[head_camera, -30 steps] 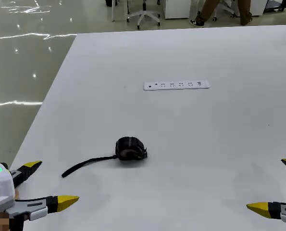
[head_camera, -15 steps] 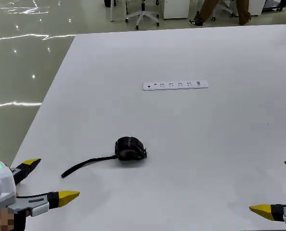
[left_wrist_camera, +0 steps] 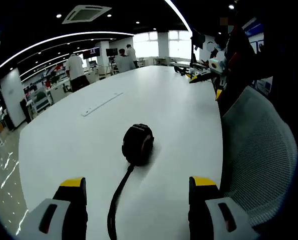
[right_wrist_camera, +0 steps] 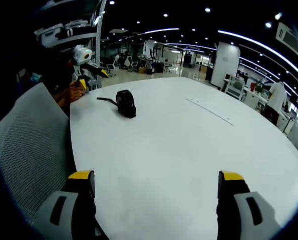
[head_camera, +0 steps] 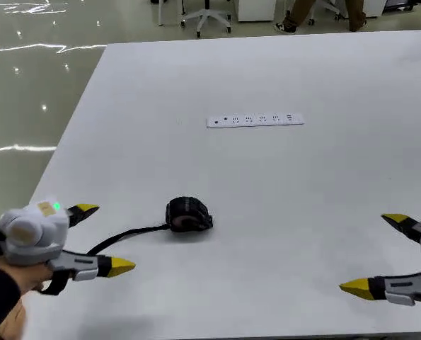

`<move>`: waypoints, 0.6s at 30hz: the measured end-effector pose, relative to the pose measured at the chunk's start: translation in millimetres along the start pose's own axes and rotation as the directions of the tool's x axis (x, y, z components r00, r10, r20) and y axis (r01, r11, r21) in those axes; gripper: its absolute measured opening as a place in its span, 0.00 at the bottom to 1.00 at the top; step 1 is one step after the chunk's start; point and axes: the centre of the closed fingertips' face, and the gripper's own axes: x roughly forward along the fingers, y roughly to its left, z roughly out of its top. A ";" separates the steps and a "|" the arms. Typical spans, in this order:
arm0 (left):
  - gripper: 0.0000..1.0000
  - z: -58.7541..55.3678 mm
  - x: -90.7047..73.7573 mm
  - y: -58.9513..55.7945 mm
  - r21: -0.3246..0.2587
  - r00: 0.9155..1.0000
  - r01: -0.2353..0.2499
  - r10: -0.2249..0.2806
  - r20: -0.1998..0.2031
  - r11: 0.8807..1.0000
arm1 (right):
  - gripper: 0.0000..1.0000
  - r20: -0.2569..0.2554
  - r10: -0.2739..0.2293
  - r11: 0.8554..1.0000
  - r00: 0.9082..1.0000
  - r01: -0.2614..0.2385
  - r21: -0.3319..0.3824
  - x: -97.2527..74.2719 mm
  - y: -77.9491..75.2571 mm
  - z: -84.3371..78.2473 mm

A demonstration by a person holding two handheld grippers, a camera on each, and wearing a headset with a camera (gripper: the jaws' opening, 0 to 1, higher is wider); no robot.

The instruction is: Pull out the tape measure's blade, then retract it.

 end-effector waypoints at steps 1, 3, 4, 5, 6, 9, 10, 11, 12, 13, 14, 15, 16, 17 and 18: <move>0.74 4.0 9.7 2.8 0.017 1.000 0.018 -0.017 -0.022 1.000 | 0.97 0.000 0.013 1.000 1.000 -0.013 -0.015 7.9 0.1 6.0; 0.71 15.2 37.0 11.2 0.043 0.997 0.058 -0.055 -0.057 0.997 | 0.95 -0.004 0.052 0.998 0.999 -0.052 -0.042 29.9 1.2 21.6; 0.71 17.6 51.5 15.1 0.056 0.993 0.078 -0.072 -0.090 0.995 | 0.95 -0.001 0.071 0.996 0.997 -0.071 -0.049 43.0 1.9 31.0; 0.70 19.7 62.0 17.0 0.074 0.991 0.089 -0.081 -0.108 0.993 | 0.94 0.001 0.089 0.994 0.996 -0.089 -0.057 52.7 3.2 38.0; 0.67 19.8 75.5 18.6 0.102 0.985 0.111 -0.096 -0.145 0.989 | 0.92 -0.010 0.110 0.992 0.994 -0.110 -0.067 66.0 4.5 45.6; 0.64 19.7 103.1 17.7 0.167 0.973 0.138 -0.102 -0.208 0.976 | 0.91 -0.038 0.165 0.979 0.986 -0.168 -0.112 96.8 6.5 60.5; 0.63 19.7 108.2 13.8 0.176 0.968 0.164 -0.123 -0.220 0.971 | 0.90 -0.039 0.180 0.976 0.983 -0.183 -0.120 104.6 8.9 65.5; 0.59 19.6 112.7 8.9 0.178 0.961 0.193 -0.149 -0.234 0.965 | 0.89 -0.046 0.203 0.969 0.978 -0.207 -0.136 113.5 10.7 68.2; 0.50 19.5 117.6 3.9 0.225 0.953 0.228 -0.169 -0.252 0.947 | 0.88 -0.060 0.220 0.962 0.974 -0.227 -0.155 123.9 13.4 72.9; 0.40 17.7 120.2 1.5 0.289 0.944 0.258 -0.177 -0.279 0.922 | 0.87 -0.068 0.230 0.956 0.971 -0.239 -0.169 130.4 16.4 76.8; 0.32 10.7 118.0 -12.9 0.302 0.910 0.350 -0.245 -0.335 0.887 | 0.86 -0.073 0.247 0.950 0.966 -0.257 -0.179 139.1 20.3 81.6; 0.32 14.6 118.6 -2.3 0.374 0.920 0.322 -0.194 -0.339 0.870 | 0.84 -0.079 0.264 0.944 0.961 -0.274 -0.182 145.3 23.6 84.3; 0.32 12.4 119.6 -2.4 0.344 0.917 0.324 -0.203 -0.343 0.881 | 0.83 -0.082 0.277 0.939 0.957 -0.288 -0.187 150.3 26.1 86.4; 0.32 11.6 118.5 -3.4 0.354 0.912 0.344 -0.219 -0.347 0.870 | 0.80 -0.086 0.287 0.934 0.954 -0.299 -0.196 155.7 29.5 88.4; 0.31 10.8 116.9 -4.1 0.367 0.910 0.355 -0.227 -0.347 0.860 | 0.78 -0.104 0.304 0.923 0.947 -0.320 -0.212 163.4 33.3 88.7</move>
